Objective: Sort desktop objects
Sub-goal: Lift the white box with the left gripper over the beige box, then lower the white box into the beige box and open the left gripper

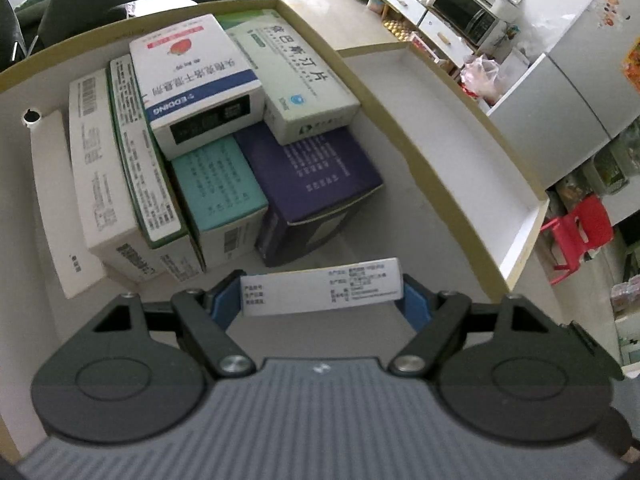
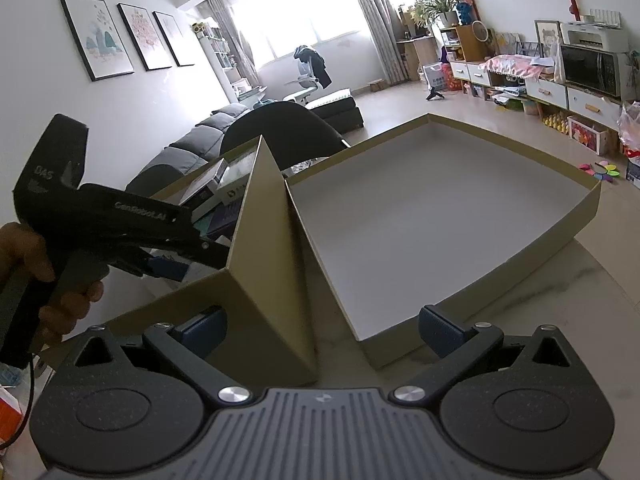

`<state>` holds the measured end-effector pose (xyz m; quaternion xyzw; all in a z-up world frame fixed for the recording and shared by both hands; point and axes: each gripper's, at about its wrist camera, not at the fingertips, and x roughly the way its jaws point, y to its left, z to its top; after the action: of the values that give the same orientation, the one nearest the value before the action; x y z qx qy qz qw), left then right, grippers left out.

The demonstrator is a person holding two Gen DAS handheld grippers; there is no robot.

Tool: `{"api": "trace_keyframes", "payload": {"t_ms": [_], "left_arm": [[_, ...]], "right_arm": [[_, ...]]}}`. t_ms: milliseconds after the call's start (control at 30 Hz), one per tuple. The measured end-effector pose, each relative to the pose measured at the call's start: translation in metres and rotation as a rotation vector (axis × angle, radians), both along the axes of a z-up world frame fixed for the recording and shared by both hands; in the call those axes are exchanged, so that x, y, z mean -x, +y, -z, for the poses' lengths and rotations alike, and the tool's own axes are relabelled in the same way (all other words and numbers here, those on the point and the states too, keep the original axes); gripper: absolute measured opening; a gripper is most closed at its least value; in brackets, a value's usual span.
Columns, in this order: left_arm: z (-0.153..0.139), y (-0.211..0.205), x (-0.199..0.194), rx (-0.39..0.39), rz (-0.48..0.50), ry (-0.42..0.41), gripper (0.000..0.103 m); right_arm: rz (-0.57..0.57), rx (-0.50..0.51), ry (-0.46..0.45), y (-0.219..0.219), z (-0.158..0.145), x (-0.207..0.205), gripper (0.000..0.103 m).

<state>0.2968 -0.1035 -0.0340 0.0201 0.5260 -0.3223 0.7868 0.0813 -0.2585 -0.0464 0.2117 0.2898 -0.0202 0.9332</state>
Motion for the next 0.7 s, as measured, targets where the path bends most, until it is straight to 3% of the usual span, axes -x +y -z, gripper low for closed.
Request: {"api": "trace_keyframes", "payload": {"t_ms": [700], "left_arm": [[-0.0048,-0.0024,-0.0055,0.007,-0.087,-0.008,0.082]], "right_arm": [[-0.005,0.005,-0.018,0.004,-0.0069,0.0048,0.102]]}}
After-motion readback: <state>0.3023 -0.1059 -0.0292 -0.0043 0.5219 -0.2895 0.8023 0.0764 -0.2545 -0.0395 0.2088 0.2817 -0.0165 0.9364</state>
